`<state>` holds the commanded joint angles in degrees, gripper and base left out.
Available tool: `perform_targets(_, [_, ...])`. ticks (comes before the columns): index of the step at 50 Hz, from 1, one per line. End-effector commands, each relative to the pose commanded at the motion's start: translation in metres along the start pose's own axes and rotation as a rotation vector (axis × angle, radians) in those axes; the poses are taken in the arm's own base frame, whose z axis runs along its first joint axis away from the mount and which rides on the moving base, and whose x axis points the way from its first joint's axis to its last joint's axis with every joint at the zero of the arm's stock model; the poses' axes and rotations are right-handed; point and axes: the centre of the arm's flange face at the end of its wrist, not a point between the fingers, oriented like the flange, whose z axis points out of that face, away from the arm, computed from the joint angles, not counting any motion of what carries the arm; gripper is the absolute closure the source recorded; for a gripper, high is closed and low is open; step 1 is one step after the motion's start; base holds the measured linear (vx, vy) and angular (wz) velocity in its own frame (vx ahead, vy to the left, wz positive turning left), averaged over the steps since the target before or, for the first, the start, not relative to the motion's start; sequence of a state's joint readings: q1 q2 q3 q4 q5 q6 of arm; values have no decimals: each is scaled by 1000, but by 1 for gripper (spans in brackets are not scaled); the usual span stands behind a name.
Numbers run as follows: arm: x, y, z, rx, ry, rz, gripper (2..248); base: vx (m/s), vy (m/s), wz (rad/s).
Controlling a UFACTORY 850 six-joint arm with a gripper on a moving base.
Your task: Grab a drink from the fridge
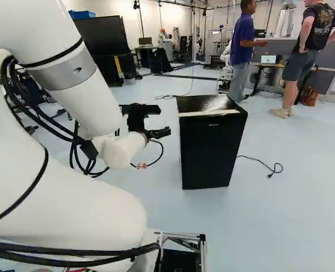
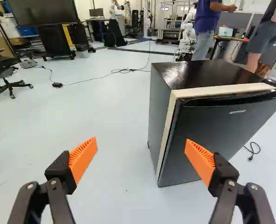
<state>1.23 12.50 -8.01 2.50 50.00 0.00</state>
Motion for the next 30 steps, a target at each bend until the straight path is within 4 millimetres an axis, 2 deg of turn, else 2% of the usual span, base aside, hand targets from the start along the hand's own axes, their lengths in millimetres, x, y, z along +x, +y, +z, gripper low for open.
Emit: perform_targets(30, [9,-7,15,-64,15,75,3,0,0,0])
